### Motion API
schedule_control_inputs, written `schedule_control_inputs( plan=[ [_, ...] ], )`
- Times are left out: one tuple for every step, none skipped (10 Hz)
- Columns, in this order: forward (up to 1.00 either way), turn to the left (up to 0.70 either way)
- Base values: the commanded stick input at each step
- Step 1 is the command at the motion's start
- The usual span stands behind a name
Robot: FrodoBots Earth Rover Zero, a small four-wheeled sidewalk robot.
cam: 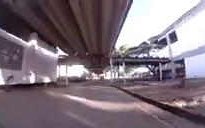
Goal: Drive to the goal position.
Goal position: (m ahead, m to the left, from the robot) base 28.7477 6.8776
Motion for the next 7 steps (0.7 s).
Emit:
schedule_control_inputs(
  plan=[
    [0.85,0.00],
    [0.85,0.00],
    [0.85,0.00],
    [0.85,0.00],
    [0.85,0.00],
    [0.85,0.00],
    [0.85,0.00]
  ],
)
